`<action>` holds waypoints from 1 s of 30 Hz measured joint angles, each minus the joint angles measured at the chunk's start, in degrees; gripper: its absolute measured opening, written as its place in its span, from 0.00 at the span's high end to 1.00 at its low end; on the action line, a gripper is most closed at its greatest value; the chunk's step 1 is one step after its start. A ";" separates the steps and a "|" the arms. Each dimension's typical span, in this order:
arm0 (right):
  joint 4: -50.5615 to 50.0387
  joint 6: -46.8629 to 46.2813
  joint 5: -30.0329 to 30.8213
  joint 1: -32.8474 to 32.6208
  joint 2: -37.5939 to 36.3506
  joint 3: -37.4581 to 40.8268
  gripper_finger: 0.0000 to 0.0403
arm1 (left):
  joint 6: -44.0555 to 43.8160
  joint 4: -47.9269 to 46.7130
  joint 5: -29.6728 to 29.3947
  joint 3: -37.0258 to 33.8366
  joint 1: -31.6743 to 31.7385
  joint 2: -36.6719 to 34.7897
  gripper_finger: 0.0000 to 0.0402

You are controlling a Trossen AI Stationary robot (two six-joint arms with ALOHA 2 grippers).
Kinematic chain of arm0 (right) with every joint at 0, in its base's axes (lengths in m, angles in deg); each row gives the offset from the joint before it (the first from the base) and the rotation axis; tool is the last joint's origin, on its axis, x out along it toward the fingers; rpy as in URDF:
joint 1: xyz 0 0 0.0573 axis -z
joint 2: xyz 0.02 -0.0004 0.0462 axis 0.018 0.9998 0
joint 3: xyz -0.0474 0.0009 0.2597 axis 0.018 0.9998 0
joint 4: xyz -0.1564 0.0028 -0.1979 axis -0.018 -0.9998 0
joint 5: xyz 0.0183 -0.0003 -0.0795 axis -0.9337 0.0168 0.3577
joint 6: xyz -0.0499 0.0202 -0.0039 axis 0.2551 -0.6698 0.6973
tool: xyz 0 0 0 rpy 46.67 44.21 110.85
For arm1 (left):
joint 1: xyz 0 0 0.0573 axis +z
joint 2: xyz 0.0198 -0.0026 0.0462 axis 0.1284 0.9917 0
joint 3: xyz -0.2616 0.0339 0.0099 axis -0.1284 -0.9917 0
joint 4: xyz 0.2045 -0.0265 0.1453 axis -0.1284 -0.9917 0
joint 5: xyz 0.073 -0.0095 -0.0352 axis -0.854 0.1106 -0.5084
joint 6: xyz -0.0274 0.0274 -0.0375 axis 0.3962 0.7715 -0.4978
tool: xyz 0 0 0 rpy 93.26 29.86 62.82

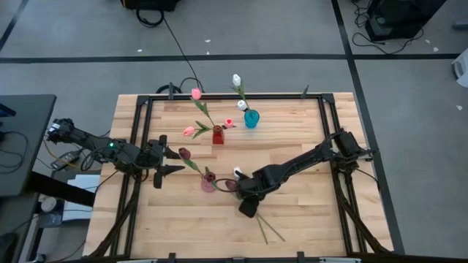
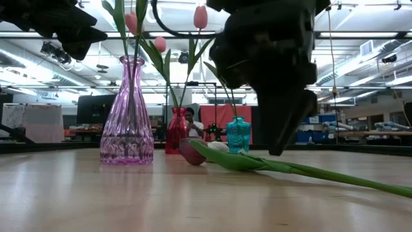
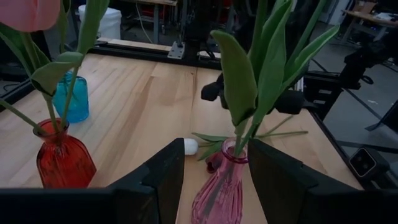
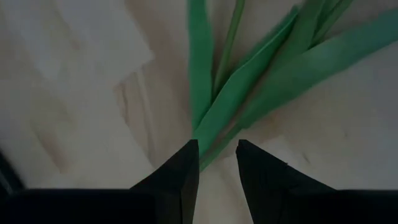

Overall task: Sort flowers into vase by color
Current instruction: Put the white flower into the blue vase

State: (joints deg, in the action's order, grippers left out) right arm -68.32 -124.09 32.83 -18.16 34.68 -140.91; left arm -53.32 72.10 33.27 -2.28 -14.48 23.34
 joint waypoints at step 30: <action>-3.90 6.14 -0.22 5.78 0.25 0.11 0.96 | -1.48 -0.07 -1.07 -0.04 0.06 0.17 0.55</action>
State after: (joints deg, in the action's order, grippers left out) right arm -72.22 -117.95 32.61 -12.38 34.92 -140.80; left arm -54.80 72.02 32.20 -2.32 -14.43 23.52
